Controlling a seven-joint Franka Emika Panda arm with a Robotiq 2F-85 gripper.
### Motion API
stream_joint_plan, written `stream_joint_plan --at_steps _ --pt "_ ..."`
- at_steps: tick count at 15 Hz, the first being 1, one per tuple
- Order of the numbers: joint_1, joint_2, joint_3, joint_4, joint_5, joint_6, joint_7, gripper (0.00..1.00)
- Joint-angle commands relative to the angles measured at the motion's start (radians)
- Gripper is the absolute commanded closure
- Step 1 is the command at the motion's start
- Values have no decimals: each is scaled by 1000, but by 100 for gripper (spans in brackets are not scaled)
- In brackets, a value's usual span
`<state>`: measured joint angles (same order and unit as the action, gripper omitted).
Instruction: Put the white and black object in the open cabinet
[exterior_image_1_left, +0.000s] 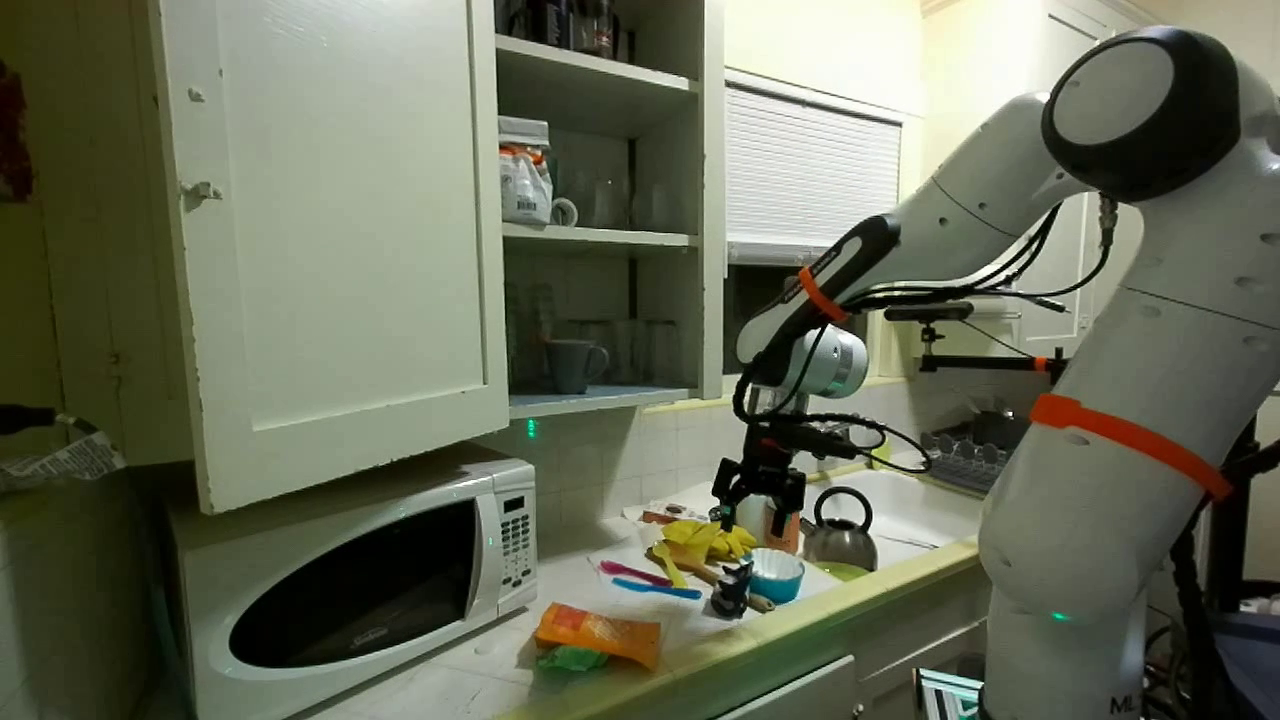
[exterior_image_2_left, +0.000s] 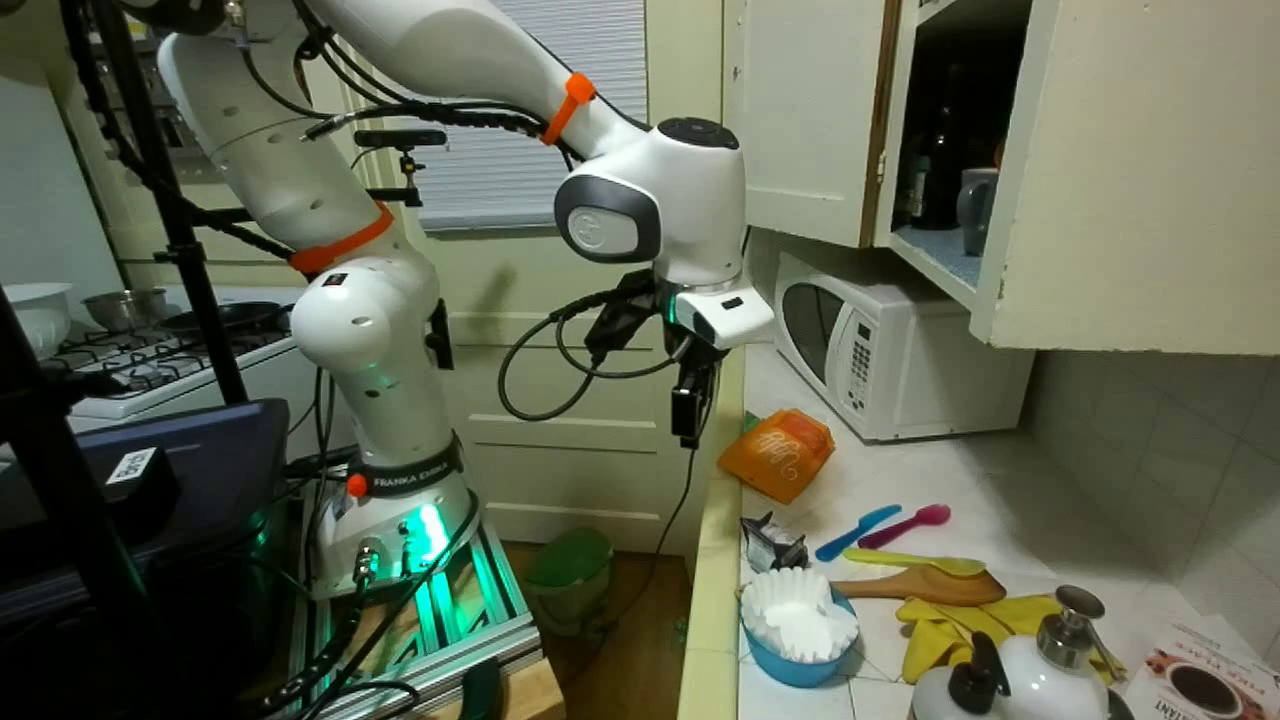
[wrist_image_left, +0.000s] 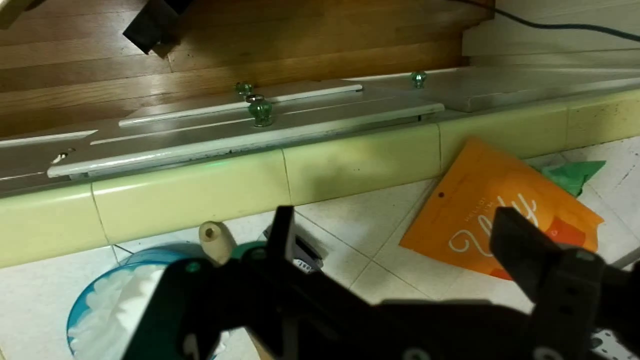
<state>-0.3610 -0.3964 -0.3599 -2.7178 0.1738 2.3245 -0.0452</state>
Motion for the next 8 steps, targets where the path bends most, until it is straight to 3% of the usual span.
stream_joint_plan --at_steps 1,2,8 --pt "2 -2 3 3 -1 -2 1 0" --pt "3 -3 6 4 -1 -2 1 0" --pt "-70 166 -21 10 12 314 181 0"
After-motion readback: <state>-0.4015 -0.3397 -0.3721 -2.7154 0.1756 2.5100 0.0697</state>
